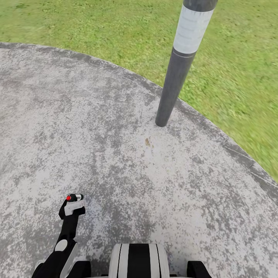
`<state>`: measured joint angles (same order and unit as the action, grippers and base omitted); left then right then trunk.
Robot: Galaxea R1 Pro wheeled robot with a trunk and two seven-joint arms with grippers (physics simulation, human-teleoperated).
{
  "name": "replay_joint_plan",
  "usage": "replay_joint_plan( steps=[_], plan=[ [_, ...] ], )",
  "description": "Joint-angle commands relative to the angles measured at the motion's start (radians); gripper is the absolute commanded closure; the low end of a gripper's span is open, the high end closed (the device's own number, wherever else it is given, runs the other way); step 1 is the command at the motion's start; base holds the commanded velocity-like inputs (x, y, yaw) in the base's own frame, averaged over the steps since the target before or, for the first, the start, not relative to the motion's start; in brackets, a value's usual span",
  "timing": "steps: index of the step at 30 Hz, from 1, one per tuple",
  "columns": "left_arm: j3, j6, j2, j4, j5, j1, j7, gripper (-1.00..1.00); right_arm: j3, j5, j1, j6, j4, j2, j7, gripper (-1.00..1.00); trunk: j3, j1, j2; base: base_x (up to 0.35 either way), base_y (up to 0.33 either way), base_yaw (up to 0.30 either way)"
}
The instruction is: In the garden, pick up the pesticide atomizer on the floor and spray pesticide onto both trees until each tree trunk is fully covered.
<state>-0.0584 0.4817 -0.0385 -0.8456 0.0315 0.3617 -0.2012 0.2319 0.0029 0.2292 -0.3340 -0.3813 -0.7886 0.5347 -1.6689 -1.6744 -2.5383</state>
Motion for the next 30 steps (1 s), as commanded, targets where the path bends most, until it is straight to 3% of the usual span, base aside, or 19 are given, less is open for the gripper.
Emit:
replay_joint_plan(
  steps=[1, 5, 19, 30],
  plan=[
    [0.002, 0.003, -0.001, 0.000, 0.002, 0.000, -0.003, 1.00, 0.003, 0.000, 0.001, -0.005, 0.001, 0.000, -0.001, -1.00, 0.000, 0.000, 0.000, 0.000, 0.000, 0.000],
    [0.002, 0.003, -0.001, 0.000, 0.002, 0.000, -0.003, 1.00, 0.003, 0.000, 0.001, -0.005, 0.001, 0.000, -0.001, -1.00, 0.000, 0.000, 0.000, 0.000, 0.000, 0.000],
    [0.000, 0.003, 0.000, -0.032, 0.002, 0.000, -0.004, 1.00, 0.002, -0.001, 0.001, -0.006, 0.000, 0.002, -0.002, -1.00, 0.054, 0.006, 0.003, 0.000, 0.000, 0.000],
    [0.001, 0.000, 0.007, -0.032, 0.002, 0.000, -0.003, 1.00, -0.002, -0.002, 0.001, -0.085, 0.000, 0.006, -0.003, -1.00, 0.096, 0.011, 0.006, 0.000, 0.000, 0.000]
  ],
)
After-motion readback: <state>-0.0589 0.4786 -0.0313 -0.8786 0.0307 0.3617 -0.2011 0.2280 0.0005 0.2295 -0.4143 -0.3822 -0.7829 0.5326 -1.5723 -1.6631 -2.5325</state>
